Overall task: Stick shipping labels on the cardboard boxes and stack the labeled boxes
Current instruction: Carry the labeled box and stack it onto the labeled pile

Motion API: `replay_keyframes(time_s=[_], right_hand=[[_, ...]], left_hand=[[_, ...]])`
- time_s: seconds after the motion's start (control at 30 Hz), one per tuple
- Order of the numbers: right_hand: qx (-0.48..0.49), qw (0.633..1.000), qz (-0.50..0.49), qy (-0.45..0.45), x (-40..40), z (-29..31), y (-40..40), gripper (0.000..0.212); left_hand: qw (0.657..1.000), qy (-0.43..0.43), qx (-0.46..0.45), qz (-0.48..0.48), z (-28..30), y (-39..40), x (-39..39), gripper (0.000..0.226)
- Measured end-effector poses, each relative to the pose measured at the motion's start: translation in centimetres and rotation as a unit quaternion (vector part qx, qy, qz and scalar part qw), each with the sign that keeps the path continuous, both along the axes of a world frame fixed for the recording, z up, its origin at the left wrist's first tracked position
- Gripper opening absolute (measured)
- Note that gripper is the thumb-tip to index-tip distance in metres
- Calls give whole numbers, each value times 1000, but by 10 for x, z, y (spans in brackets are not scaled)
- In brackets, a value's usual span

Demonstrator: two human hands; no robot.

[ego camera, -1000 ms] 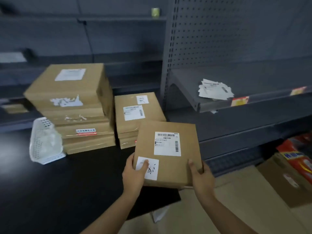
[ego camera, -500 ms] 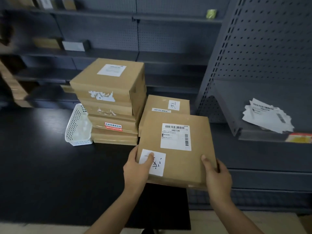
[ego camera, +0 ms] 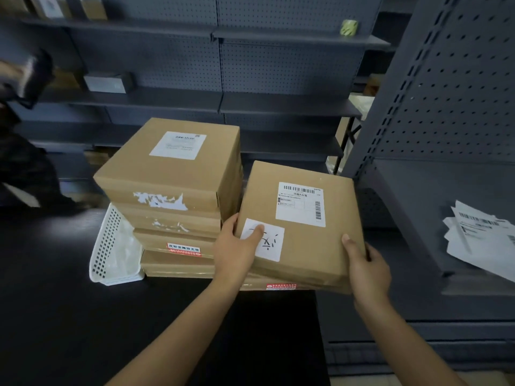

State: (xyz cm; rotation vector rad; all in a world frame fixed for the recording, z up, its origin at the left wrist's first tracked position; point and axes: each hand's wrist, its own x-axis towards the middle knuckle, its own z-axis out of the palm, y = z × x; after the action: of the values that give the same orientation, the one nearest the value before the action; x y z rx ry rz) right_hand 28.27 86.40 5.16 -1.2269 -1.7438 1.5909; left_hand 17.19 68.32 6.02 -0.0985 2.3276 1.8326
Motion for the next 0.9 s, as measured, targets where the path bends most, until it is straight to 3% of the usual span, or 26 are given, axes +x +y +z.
replay_keyframes(time_s=[0.43, 0.9], right_hand=[[18, 999, 12, -46, -83, -19, 30, 57], [33, 994, 29, -96, -94, -38, 46, 54]], left_hand=[[1000, -12, -24, 9, -31, 30, -61, 59], [995, 10, -84, 44, -39, 37, -63, 63]])
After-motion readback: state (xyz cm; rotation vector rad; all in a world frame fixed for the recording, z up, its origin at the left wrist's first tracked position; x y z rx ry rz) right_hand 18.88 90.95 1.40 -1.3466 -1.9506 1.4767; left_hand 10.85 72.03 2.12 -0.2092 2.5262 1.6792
